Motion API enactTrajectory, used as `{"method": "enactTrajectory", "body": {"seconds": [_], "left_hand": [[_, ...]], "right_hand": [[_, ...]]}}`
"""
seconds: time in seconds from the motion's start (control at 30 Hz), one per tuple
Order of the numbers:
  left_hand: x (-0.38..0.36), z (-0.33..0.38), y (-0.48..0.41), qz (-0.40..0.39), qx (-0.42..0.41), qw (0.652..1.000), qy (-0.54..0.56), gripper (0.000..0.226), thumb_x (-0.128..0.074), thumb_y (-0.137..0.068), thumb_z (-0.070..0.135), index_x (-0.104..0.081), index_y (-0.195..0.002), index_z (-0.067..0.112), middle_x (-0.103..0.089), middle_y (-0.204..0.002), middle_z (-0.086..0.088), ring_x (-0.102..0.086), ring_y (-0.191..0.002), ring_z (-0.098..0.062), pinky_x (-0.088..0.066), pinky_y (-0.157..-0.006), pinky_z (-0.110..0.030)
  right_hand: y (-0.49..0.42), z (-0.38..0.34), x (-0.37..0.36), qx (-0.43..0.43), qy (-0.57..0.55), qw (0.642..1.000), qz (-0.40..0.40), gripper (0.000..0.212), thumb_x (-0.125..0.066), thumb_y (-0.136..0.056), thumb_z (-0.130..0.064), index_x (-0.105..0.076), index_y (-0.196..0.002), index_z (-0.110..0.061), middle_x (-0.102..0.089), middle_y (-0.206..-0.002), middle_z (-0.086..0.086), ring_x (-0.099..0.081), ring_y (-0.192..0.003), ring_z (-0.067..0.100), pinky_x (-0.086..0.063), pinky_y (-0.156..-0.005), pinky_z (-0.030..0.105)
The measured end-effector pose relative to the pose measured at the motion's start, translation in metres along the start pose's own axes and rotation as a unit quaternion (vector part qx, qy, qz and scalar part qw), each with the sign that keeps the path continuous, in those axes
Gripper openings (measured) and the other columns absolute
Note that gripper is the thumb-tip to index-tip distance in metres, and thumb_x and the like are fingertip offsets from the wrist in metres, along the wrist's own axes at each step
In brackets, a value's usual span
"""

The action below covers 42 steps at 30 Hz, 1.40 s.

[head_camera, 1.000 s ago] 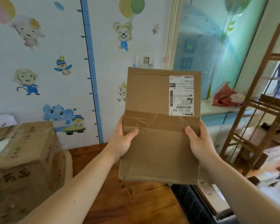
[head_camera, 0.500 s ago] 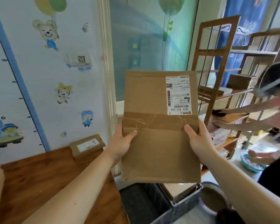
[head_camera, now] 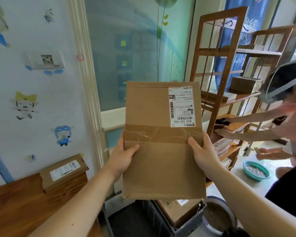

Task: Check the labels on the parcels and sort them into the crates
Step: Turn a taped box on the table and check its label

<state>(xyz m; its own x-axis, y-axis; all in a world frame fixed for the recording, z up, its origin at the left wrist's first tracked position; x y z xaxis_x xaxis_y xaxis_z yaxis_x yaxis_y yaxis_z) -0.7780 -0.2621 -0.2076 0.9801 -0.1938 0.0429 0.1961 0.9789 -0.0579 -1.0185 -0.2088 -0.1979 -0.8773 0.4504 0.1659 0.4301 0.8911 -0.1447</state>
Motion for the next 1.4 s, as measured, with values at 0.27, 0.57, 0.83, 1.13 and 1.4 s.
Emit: {"method": "enactTrajectory", "body": {"seconds": [0.27,0.57,0.83,1.13,1.4], "left_hand": [[0.014,-0.036,-0.081,0.011,0.046,0.999,0.007,0.062,-0.054,-0.1,0.017,-0.027,-0.152,0.035,-0.063,-0.117,0.012,-0.062,-0.107,-0.011,-0.05,-0.092,-0.034],[0.041,-0.079,-0.101,0.134,0.144,0.98,-0.003,0.072,-0.056,-0.099,0.027,-0.01,-0.155,0.033,-0.053,-0.123,0.011,-0.056,-0.093,-0.01,-0.051,-0.08,-0.03],[0.03,-0.12,-0.103,0.242,0.189,0.952,0.003,0.073,-0.059,-0.098,0.025,-0.013,-0.153,0.04,-0.048,-0.132,0.007,-0.051,-0.114,-0.018,-0.044,-0.104,-0.039],[-0.025,-0.193,-0.116,0.313,0.242,0.918,-0.021,0.072,-0.059,-0.097,0.018,-0.017,-0.154,0.032,-0.052,-0.107,0.021,-0.052,-0.096,-0.001,-0.045,-0.082,-0.023],[-0.033,-0.321,-0.107,0.32,0.334,0.883,-0.08,0.082,-0.062,-0.093,0.041,-0.008,-0.156,0.038,-0.029,-0.159,0.007,-0.032,-0.143,-0.024,-0.029,-0.116,-0.046]], "right_hand": [[-0.079,0.032,-0.042,-0.026,0.04,0.999,-0.019,0.036,-0.05,-0.101,-0.036,-0.038,-0.133,-0.048,-0.055,-0.108,-0.024,-0.053,-0.097,0.001,-0.043,-0.092,0.036],[-0.134,0.083,-0.108,-0.069,0.066,0.986,-0.137,0.034,-0.05,-0.1,-0.039,-0.039,-0.131,-0.046,-0.059,-0.115,-0.017,-0.057,-0.112,0.015,-0.045,-0.104,0.049],[-0.185,0.132,-0.14,-0.093,0.088,0.956,-0.265,0.048,-0.05,-0.101,-0.037,-0.035,-0.146,-0.034,-0.058,-0.118,-0.009,-0.055,-0.107,0.016,-0.045,-0.095,0.037],[-0.224,0.224,-0.135,-0.116,0.11,0.926,-0.343,0.053,-0.052,-0.1,-0.033,-0.033,-0.15,-0.03,-0.058,-0.122,-0.007,-0.053,-0.104,0.014,-0.041,-0.087,0.029],[-0.204,0.348,-0.152,-0.172,0.128,0.908,-0.36,0.055,-0.052,-0.099,-0.037,-0.03,-0.15,-0.037,-0.06,-0.113,-0.012,-0.057,-0.105,0.017,-0.047,-0.097,0.038]]}}
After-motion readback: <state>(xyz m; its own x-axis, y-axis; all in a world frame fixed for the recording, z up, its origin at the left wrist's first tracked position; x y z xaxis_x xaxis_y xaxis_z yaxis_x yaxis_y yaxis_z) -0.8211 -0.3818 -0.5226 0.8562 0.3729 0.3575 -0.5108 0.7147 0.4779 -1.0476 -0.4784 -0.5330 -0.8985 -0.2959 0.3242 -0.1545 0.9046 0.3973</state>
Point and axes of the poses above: each hand's wrist, its own y-axis away from the middle knuckle, its own x-axis out of the back of the hand, z = x × y, the point moved 1 cm from there along -y, towards the middle knuckle
